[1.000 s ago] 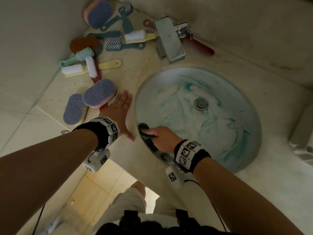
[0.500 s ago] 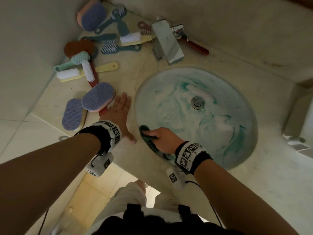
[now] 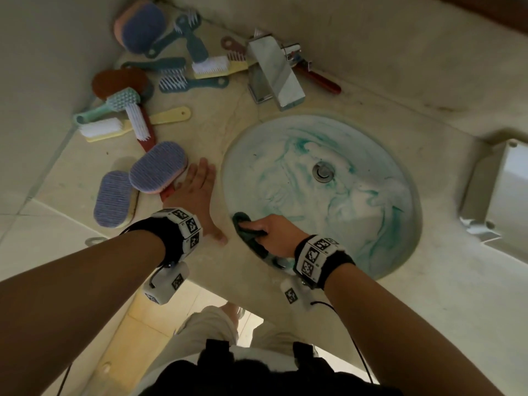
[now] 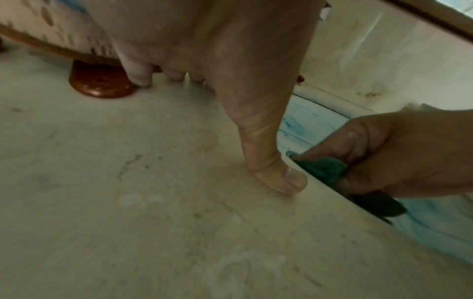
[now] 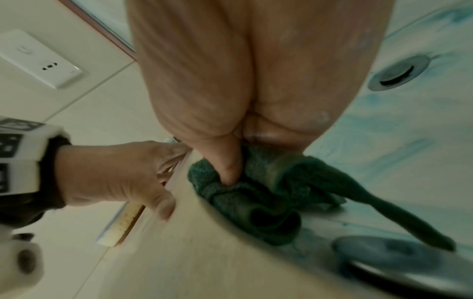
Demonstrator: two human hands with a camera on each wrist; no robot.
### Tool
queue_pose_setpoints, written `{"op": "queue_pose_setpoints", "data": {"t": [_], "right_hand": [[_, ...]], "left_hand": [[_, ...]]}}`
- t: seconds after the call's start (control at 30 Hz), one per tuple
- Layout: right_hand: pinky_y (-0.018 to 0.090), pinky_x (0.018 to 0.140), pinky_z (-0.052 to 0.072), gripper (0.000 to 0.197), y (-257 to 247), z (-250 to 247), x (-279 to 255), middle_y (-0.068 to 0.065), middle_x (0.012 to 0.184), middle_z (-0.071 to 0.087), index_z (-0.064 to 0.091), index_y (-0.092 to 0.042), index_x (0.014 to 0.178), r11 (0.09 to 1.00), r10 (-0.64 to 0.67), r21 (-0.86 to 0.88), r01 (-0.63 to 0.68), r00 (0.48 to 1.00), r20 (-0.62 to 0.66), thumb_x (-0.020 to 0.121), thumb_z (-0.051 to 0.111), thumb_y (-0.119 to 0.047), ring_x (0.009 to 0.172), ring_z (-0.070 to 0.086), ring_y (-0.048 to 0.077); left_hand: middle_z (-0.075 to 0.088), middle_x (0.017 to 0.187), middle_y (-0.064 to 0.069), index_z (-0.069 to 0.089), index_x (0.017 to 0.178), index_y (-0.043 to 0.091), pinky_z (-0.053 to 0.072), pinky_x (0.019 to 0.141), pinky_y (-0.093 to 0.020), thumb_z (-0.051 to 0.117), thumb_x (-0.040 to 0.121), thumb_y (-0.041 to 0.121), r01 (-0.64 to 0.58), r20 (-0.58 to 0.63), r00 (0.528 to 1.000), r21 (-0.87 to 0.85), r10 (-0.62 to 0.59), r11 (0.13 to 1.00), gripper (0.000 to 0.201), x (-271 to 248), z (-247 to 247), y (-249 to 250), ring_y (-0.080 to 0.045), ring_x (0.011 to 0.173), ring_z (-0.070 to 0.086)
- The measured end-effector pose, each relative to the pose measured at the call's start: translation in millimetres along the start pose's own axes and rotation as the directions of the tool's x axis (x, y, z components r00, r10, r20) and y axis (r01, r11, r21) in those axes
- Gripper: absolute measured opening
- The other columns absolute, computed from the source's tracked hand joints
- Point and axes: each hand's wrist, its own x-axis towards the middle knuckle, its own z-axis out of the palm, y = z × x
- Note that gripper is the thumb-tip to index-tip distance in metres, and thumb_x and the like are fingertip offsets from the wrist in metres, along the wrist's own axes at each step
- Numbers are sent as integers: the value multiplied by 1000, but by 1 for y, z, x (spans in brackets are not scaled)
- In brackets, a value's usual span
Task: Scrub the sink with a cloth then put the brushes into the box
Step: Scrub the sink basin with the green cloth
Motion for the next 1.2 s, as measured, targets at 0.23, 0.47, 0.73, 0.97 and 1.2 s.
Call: {"op": "queue_pose_setpoints", "data": {"t": [0.23,0.47,0.73,0.97,1.2], "right_hand": [[25,99,42,59,9,4,-20,6,130,62,58,-28,135,1000,16,-26,-16,1000,19,87,46,4,116,58,24],[32,100,46,65,3,-1,16,10,131,61,54,-33,137,997,65,-40,-67,996,-56,87,46,7,114,59,30],[22,91,40,56,18,-34,-7,7,128,61,59,-24,133,989,100,-110,-99,995,6,86,48,4,114,57,25],[29,94,51,53,45,-87,-81,3,113,70,66,-21,125,973,162,202,-112,954,-251,84,51,8,100,65,16],[24,95,47,52,58,-61,-106,6,118,68,66,-17,126,985,138,126,-119,978,-155,84,48,7,105,62,17]], "left_hand": [[-36,153,1,-28,147,19,9,119,-48,78,37,77,3,-1,1000,4,-3,1000,164,-3,-4,1,-19,146,-19],[-35,154,-1,-26,148,18,7,120,-46,80,38,74,3,-6,1000,-2,-3,1000,164,-5,-7,5,-20,146,-20],[-32,155,0,-24,149,19,7,117,-49,82,44,69,36,-16,999,-9,-36,999,158,-14,-9,12,-19,147,-17],[-25,158,-4,-13,153,16,10,120,-40,78,69,54,46,-66,996,-168,-57,985,129,-46,15,35,-21,148,-13],[-29,155,-10,-19,149,6,6,121,-39,81,55,63,70,-24,997,-146,-74,987,149,-66,48,59,-25,146,-20]]}}
